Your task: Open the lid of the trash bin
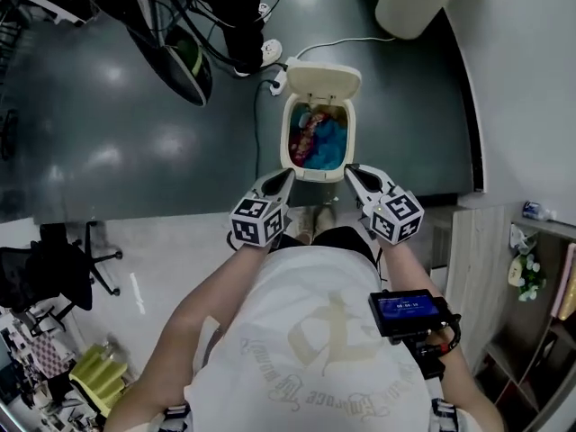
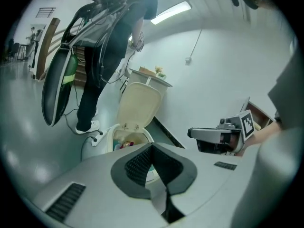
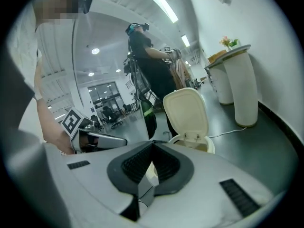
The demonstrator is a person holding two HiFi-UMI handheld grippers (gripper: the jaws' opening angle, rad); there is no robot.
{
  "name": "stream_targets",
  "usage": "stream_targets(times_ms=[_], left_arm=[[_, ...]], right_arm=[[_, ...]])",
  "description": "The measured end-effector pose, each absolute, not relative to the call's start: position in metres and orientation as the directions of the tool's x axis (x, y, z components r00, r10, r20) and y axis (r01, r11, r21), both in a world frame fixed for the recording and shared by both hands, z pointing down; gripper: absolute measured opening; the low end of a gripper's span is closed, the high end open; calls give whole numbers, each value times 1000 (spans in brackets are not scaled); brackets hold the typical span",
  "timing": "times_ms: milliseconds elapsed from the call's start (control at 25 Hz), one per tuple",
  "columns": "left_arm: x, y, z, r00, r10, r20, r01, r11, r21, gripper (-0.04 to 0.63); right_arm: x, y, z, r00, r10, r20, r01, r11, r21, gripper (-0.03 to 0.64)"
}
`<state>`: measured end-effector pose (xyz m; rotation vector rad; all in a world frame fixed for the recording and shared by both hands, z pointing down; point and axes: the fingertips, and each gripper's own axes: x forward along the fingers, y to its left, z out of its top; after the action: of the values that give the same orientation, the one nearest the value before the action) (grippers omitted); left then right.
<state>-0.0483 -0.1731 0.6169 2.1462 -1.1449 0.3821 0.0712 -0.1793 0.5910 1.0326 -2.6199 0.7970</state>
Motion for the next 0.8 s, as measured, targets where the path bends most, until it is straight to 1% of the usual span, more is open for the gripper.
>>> stream_targets(times_ms=[240, 560, 800], left_arm=[[-65, -168, 578, 580, -675, 456, -808, -405, 428, 14], [-85, -169, 532, 584, -720, 374, -800, -436, 412, 14], [-84, -161, 516, 607, -714, 349, -785, -472, 400, 14]], right_arm=[[59, -173, 558, -749, -572, 334, -663, 647, -377, 5], [57, -167, 518, -753, -599, 272, -657, 665, -356, 5], [61, -160, 505, -743, -617, 258, -668, 665, -335, 5]])
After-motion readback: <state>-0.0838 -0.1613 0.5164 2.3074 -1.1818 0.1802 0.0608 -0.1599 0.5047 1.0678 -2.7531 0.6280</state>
